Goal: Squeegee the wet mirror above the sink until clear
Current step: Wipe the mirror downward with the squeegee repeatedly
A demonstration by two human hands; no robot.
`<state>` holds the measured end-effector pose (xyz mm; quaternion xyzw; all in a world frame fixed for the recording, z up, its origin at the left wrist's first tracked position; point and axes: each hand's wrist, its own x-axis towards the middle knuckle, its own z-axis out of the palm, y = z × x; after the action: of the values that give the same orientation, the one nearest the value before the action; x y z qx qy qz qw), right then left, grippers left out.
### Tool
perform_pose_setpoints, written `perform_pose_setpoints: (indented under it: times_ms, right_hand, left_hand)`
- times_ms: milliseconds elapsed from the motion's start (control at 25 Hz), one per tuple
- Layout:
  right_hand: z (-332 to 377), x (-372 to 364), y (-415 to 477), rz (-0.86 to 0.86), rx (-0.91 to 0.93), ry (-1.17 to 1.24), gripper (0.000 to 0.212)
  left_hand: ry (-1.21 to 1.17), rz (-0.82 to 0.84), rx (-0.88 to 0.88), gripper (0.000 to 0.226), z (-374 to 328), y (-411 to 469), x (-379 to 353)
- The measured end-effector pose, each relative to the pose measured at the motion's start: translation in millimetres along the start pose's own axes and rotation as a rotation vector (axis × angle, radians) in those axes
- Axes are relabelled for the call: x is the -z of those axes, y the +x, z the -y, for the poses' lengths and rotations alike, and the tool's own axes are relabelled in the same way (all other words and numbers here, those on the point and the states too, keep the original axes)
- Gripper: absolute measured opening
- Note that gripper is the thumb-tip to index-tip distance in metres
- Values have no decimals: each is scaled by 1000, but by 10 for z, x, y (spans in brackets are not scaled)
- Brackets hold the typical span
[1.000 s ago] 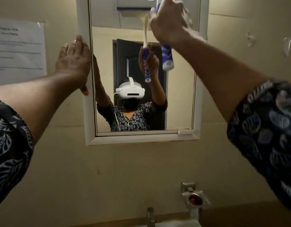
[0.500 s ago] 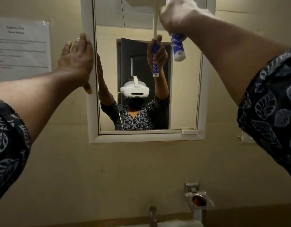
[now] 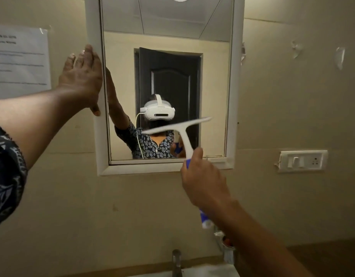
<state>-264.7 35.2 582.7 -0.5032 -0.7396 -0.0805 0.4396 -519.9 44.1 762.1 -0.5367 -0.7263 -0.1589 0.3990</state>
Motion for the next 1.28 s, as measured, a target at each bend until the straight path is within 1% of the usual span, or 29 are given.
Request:
perform_pose_setpoints:
  times_ms: [40,160,320,440,520,600,720,800,880,1000,1080,1200,1280]
  right_hand:
    - [-26,-64,-86,26,-25,4,34]
    - [-25,-131,-235,104,-73,44,19]
    - [16,-81,-232,125,-102,78,18]
    - [74,-48,-291,233,-180,89,16]
    - [102,-39,-354,300,-221,109,17]
    - [140,17,-346,333,-241,116,20]
    - [183,268,-119,375,-262,121,34]
    - [205,568,207,311,-229,172,35]
    - [248,925,622,138,-174,205,32]
    - [350,1344,1278,-154,-29,209,35]
    - [416,1476,1650,-288,90,190,25]
    - [476,1548,2085,-358,145,173,19]
    - [478,1546,2260,-349,139,181,24]
  left_hand:
    - [5,-2,1,152,-4,-2,4]
    - [-3,10,10,150,-21,1,28]
    - [-4,2,16,146,-52,-6,35]
    - [-6,-8,24,147,-58,-11,17]
    - [2,-14,24,146,-54,-21,7]
    - [2,-28,18,145,-57,-26,7]
    - [10,-6,27,146,-66,-31,14]
    - [29,4,40,145,-72,-29,7]
    - [42,12,36,144,-81,-29,0]
    - [42,-1,42,144,-95,-18,-7]
    - [48,8,51,145,-97,-13,-10]
    - [53,1,60,146,-101,-1,-11]
    - [66,6,63,146,-110,-2,-11]
